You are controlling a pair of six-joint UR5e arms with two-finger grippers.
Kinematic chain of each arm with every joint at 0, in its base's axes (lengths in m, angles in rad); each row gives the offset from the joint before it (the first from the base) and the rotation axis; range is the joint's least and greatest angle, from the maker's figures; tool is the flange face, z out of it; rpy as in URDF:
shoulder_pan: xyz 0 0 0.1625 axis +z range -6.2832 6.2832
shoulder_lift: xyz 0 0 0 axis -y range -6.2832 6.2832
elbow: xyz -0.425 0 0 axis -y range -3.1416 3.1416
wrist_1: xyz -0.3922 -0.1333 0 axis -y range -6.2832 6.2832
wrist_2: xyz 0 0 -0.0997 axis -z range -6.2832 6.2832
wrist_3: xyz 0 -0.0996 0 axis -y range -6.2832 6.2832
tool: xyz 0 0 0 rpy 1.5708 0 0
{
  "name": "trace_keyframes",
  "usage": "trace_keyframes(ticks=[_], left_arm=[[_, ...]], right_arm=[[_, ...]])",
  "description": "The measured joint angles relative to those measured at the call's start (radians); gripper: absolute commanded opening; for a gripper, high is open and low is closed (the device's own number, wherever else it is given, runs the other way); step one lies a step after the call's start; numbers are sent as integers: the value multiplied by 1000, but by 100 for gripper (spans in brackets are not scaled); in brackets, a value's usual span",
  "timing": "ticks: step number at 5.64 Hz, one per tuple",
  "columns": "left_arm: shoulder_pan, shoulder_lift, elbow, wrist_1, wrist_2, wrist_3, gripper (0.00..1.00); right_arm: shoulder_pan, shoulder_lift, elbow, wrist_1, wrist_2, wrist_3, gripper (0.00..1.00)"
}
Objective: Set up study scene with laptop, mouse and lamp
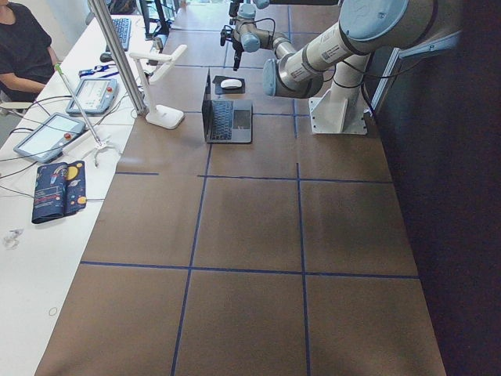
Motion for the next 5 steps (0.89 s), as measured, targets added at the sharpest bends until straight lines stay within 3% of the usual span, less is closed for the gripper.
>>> trace_keyframes(ticks=[3, 5], left_arm=[[-50, 265, -434, 193, -97, 81, 100], [-89, 444, -660, 277, -124, 199, 100]], right_arm=[[70, -11, -6, -3, 51, -49, 100], [101, -45, -11, -11, 50, -117, 100]])
